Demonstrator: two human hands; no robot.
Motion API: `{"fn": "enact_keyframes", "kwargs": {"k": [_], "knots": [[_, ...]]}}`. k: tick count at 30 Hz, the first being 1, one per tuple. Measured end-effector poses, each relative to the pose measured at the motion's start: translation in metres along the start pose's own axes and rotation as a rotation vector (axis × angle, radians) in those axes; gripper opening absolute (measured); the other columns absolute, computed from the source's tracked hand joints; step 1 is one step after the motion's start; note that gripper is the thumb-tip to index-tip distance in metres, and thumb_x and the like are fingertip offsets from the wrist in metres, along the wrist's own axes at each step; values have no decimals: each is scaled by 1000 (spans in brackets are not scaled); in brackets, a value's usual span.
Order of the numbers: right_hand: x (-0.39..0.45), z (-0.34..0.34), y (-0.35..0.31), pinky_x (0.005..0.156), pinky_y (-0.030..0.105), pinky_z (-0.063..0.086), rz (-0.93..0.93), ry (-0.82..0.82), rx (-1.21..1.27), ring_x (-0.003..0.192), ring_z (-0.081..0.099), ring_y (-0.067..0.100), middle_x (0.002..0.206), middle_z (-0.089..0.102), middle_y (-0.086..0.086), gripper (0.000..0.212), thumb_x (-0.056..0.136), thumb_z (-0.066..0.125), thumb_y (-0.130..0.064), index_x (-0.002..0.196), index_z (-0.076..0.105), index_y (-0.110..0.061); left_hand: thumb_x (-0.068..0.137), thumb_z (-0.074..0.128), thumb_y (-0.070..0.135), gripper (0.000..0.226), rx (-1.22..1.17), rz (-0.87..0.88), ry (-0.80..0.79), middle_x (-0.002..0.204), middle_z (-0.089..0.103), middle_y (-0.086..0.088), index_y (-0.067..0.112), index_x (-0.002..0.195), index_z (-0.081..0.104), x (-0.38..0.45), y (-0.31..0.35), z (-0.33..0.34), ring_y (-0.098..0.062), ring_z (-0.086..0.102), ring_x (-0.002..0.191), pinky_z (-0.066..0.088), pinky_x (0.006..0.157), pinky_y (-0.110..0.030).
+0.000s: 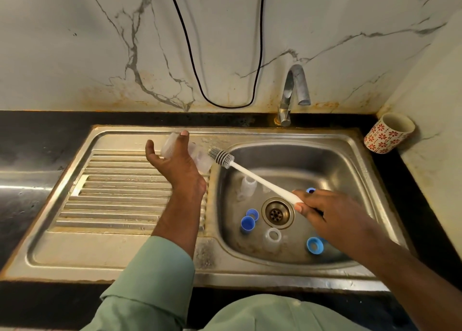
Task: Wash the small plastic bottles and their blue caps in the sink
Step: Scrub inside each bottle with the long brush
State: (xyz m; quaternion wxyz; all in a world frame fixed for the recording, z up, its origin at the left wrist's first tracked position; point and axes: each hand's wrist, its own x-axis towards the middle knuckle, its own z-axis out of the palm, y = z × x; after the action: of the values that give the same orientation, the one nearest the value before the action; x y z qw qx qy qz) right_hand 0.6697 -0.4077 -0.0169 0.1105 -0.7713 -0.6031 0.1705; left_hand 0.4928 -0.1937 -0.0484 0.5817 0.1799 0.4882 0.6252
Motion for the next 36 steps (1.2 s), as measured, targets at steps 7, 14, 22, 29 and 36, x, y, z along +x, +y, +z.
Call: {"fn": "enact_keyframes", "kwargs": {"k": [7, 14, 22, 29, 36], "knots": [[3, 0, -27, 49, 15, 35, 99, -96, 157, 51, 47, 5, 63, 46, -8, 25, 102, 45, -32, 114, 64, -22, 76, 85, 18, 78, 85, 184, -61, 139, 42, -9, 41, 135, 38, 6, -14, 4, -21, 56, 117, 55, 73, -18], [2, -17, -58, 40, 18, 42, 178, -255, 446, 32, 47, 3, 46, 55, -10, 22, 102, 48, -26, 95, 64, -12, 77, 83, 9, 83, 215, 336, -172, 137, 41, -9, 30, 142, 36, -1, -20, 4, -17, 54, 115, 54, 80, -17], [8, -23, -66, 39, 23, 42, 258, -288, 569, 34, 47, 6, 46, 57, -18, 28, 102, 47, -25, 112, 63, -5, 78, 82, 8, 84, 329, 375, -252, 138, 38, -5, 33, 142, 34, -1, -20, 1, -18, 51, 120, 55, 85, -20], [11, -21, -62, 42, 25, 45, 299, -269, 611, 41, 49, 11, 61, 54, 3, 26, 100, 50, -28, 109, 66, -10, 77, 82, 11, 80, 270, 248, -274, 129, 48, -8, 40, 137, 37, 2, -26, 3, -23, 58, 115, 58, 87, -30], [12, -24, -54, 41, 26, 44, 344, -307, 671, 46, 49, 14, 67, 53, 8, 31, 100, 49, -26, 108, 64, 0, 81, 80, 11, 78, 381, 230, -354, 139, 44, -11, 38, 139, 35, 1, -34, 1, -25, 57, 116, 59, 82, -31]]}}
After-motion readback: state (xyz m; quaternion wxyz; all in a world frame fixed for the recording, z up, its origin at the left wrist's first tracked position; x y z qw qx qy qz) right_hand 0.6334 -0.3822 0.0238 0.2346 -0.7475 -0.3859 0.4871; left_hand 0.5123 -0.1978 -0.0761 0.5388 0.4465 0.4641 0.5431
